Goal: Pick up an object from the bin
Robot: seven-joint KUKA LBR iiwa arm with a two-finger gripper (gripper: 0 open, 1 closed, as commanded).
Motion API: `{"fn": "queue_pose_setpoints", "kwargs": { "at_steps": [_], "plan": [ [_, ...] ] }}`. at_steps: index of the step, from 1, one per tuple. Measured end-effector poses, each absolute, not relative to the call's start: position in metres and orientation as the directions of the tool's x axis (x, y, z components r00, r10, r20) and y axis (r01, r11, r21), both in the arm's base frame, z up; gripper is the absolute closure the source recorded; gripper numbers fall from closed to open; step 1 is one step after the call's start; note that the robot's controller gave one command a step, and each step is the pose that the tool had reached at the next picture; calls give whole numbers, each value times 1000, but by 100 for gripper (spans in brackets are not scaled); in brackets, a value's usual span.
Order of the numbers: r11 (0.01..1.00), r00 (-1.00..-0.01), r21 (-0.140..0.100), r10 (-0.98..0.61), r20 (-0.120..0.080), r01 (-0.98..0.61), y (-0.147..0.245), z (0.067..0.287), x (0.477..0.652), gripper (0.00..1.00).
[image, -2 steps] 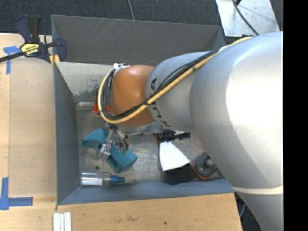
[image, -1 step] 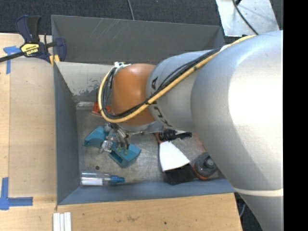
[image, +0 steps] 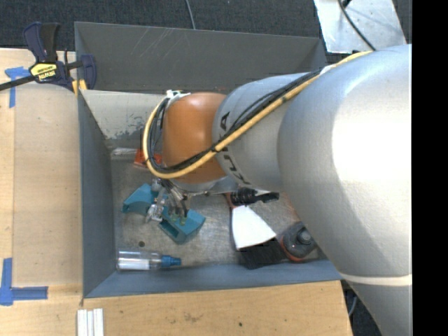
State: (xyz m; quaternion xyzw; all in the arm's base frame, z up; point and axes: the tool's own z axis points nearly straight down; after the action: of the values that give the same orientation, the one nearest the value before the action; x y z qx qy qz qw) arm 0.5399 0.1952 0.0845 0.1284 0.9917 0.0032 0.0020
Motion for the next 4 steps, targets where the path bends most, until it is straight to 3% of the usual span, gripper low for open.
{"fn": "queue_pose_setpoints", "kwargs": {
  "at_steps": [2,4],
  "plan": [
    [967,-967,1,254,0,254,194,94,539,100],
    [967,-967,-6,256,9,256,192,123,536,100]
  ]
}}
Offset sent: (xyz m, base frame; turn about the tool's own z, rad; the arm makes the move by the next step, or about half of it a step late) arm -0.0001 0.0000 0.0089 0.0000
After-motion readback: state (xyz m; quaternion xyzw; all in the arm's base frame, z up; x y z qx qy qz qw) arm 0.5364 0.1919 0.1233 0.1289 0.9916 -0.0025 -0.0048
